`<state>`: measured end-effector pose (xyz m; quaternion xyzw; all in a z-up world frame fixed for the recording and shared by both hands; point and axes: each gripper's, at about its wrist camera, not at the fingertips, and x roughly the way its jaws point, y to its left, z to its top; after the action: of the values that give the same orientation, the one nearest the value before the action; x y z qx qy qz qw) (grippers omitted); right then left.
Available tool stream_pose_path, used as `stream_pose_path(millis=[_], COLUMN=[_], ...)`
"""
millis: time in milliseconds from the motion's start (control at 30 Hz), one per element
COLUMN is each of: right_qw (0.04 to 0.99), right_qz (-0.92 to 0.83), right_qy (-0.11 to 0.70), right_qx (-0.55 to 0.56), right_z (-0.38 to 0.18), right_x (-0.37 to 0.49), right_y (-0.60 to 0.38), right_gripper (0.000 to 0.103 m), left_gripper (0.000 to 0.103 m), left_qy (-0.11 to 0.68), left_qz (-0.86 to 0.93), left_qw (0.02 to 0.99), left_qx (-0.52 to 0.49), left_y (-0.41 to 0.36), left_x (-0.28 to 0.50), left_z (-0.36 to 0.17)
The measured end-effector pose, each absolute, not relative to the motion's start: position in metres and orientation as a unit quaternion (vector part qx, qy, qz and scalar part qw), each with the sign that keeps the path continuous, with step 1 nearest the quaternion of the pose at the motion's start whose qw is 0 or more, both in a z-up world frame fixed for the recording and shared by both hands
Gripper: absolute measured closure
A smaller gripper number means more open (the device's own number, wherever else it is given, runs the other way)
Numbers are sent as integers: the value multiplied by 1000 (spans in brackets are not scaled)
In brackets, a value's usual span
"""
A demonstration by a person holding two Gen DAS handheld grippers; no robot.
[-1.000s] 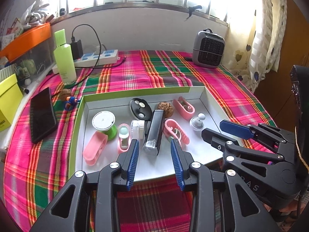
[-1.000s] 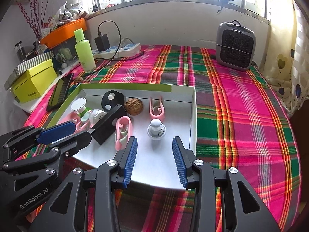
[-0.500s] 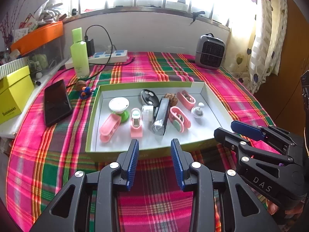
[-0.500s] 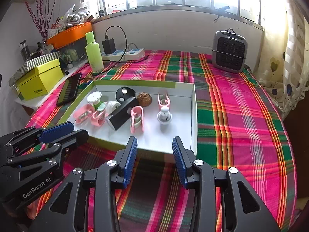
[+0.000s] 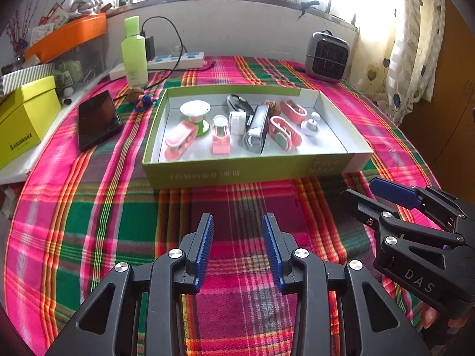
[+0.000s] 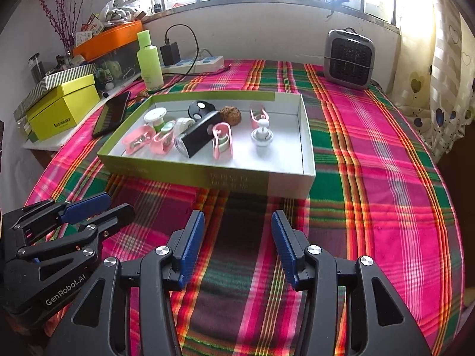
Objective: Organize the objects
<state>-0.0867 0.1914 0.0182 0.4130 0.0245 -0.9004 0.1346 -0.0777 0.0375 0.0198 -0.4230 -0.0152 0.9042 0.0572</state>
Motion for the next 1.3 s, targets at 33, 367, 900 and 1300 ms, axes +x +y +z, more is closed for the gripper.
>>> stream_pose_path(millis=[33,367,900,1300], right_qw=[133,121,87,82], right_qz=[-900,-893,-897,-896], right_qy=[23,18,35,41], right_qx=[414,433,432,435], right_z=[17,3,-1,-2], right_x=[-85,-70,-54,-54], right_y=[192,194,198,196], right_gripper=[55,55,50,42], left_gripper=[70,70,65,48], left_qy=[-15,-11,3,28], left_qz=[904,900,905,904], left_qw=[56,52,41,25], left_qx=[-423,-432,-424,-426], left_y=[37,35,41,50], left_x=[-76,-67,-58,-55], left_z=[19,7,4,3])
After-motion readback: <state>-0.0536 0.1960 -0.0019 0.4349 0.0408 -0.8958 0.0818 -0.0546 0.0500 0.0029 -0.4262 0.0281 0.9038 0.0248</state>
